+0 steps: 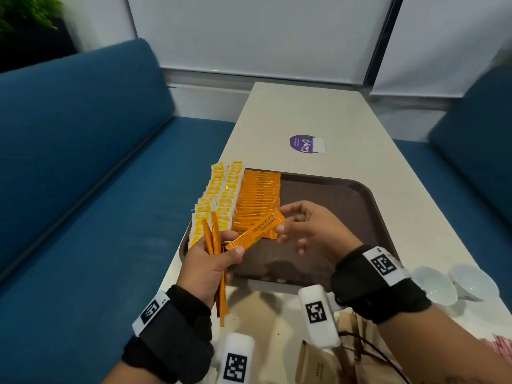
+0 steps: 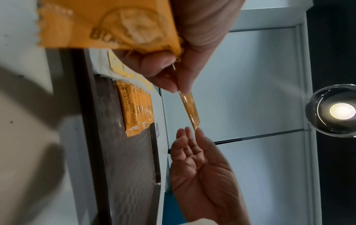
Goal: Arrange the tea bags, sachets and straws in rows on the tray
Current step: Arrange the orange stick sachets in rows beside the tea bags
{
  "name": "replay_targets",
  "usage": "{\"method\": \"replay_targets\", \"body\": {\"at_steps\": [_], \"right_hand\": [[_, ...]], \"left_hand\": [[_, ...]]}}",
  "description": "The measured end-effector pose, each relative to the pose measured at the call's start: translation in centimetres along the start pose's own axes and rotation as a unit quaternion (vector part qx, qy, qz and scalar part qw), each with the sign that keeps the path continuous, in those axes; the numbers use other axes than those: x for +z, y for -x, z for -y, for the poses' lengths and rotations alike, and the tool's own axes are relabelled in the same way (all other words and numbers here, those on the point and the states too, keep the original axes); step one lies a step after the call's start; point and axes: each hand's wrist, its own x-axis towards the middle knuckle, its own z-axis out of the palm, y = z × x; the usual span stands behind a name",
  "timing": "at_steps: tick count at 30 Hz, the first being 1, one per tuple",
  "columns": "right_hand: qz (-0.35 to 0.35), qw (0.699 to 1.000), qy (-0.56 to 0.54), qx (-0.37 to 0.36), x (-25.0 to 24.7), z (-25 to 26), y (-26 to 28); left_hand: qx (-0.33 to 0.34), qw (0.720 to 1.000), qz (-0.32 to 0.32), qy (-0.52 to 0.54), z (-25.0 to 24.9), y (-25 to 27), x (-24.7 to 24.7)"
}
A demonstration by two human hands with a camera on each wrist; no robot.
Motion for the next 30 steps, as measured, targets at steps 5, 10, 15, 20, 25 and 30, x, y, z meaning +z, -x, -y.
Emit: {"method": "replay_targets", "body": {"at_steps": [5,10,15,20,25,30], "right_hand": [[0.042,0.992,-0.066,0.094,2.3,-1.1,0.0],[0.013,0.994,-0.071,0.079,3.0,-0.2,-1.9],[-0.004,0.926,0.378,0.005,1.6,1.2,-4.6],[0.046,0.85,0.522,0.054,2.5,1.1,-6.8],[0.056,0.81,0.579,0.074,3.8,0.3,-9.3],[0.077,0.743,0.658,0.096,4.5,-0.4,-11.7]], "left_hand": [[-0.026,0.999,0.004,0.028,0.3,0.0,1.3],[-0.072,0.996,0.006,0.045,0.5,0.1,1.5],[-0.113,0.987,-0.018,0.116,0.6,-0.3,-0.5],[-0.118,0.979,-0.016,0.168,0.8,-0.4,-1.8],[-0.125,0.97,0.009,0.209,1.1,-0.5,-2.8],[-0.125,0.969,0.015,0.213,1.4,-0.6,-2.9]]}}
